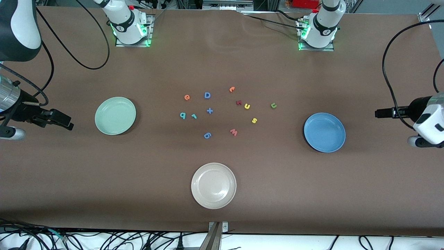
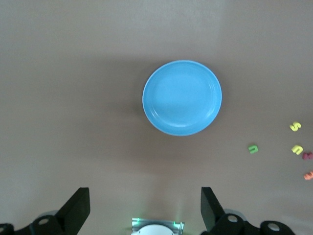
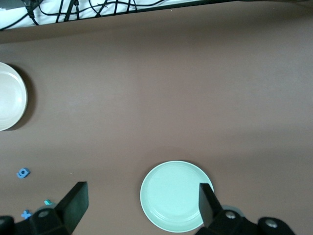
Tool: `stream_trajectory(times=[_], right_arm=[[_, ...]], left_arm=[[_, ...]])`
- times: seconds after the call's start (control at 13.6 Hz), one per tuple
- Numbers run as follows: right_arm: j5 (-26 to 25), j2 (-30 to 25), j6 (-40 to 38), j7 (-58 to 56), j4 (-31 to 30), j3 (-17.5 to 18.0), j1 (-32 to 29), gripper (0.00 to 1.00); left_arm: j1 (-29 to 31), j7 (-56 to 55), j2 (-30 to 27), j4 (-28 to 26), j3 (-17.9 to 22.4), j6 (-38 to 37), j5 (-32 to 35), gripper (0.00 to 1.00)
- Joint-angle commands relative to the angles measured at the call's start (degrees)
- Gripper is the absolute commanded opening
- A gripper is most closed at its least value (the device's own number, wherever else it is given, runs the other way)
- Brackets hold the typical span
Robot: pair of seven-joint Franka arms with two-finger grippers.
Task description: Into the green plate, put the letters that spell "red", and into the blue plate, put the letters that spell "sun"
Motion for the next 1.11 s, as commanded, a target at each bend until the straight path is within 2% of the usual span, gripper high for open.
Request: stream_trajectory(times=[0.0,0.3,0.89,1.03], right_arm=[[1.3,-0.5,-0.3,0.3,0.2,-0.1,-0.2,1.00],[0.8,-0.8,-4.3,1.0,0.2,-0.1,-0.2,1.00],[0.6,-0.5,-4.3,1.1,-0.1,-0.2,-0.2,1.00],[0.6,-0.5,-4.3,1.2,-0.1,-0.1,-0.2,1.00]], left_arm=[[1.1,0.7,1.4,-0.1,0.0,1.4,1.8,1.00],[2.4,1.3,0.5,0.9,-0.4,4.6,0.1,1.00],[1.8,1.3,0.1,1.2,-0.9,4.7,-0.4,1.00],[0.4,0.9,-1.9,0.3,-1.5,4.9,-0.2,1.00]])
